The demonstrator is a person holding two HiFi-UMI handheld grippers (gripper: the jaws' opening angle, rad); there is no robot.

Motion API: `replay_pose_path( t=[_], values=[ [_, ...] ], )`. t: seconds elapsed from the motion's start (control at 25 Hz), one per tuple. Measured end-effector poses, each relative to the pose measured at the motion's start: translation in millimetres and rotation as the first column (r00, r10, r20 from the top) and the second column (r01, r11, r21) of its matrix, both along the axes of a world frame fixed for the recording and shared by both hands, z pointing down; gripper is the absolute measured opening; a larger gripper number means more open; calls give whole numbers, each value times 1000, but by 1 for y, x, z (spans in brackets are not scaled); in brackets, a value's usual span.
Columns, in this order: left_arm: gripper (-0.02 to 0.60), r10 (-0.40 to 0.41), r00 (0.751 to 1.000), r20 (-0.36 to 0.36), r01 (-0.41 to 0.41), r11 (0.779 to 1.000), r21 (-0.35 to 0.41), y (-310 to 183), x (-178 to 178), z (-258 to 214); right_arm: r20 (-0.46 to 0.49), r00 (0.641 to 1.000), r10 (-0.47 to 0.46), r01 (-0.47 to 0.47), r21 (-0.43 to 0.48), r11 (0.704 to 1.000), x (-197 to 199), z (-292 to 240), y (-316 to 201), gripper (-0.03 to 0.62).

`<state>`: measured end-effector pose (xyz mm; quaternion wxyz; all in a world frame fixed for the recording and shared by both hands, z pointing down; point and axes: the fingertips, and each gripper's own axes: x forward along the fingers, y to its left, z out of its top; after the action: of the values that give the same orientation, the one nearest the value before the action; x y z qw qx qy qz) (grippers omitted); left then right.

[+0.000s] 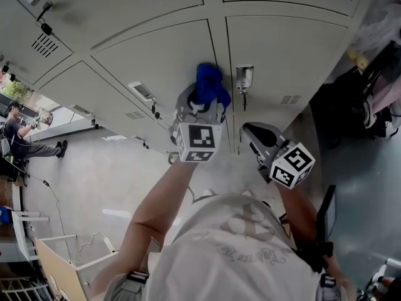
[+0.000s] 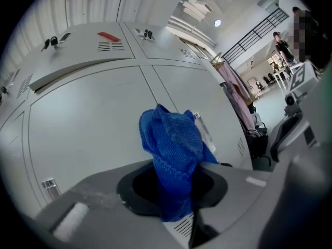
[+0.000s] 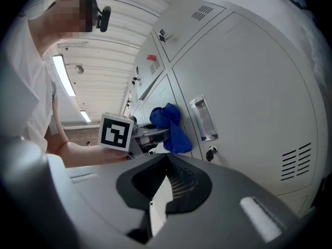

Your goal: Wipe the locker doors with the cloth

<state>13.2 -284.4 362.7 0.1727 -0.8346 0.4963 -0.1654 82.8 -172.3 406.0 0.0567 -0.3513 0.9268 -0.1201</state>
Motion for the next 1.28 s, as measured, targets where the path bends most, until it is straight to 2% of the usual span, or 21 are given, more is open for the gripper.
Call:
replay_pose_path(
  t=[0.16, 0.32, 0.4, 0.6, 0.8, 1.0, 1.28],
  values=[
    [114, 44, 999, 11, -44, 998, -36, 3, 16, 14, 7, 1000, 19, -19, -16, 1000, 8, 3, 2, 7],
    [114, 82, 996, 48, -81, 997, -16, 10, 31, 18, 8, 1000, 23, -23, -22, 1000, 12, 5, 3, 6],
    [115, 82, 995, 57, -80, 996, -43, 7, 33, 29, 14, 1000, 25, -24, -29, 999, 12, 6, 3, 6],
    [114, 66, 998, -4, -66, 991, -120, 1, 20, 46, 11, 1000, 28, -27, -32, 999, 10, 7, 2, 6],
    [114, 14, 997, -72, -27, 983, -182, -2, -4, 48, 15, 999, 33, -32, -34, 999, 7, 6, 1, 6],
    [114, -66, 983, -170, 13, 955, -296, -7, -37, 67, 17, 1000, 22, -22, -35, 999, -5, 5, 1, 8],
    [114, -162, 967, -195, 91, 939, -331, -11, -86, 74, 15, 1000, 7, -7, -44, 999, -22, 8, 1, 6]
  ],
)
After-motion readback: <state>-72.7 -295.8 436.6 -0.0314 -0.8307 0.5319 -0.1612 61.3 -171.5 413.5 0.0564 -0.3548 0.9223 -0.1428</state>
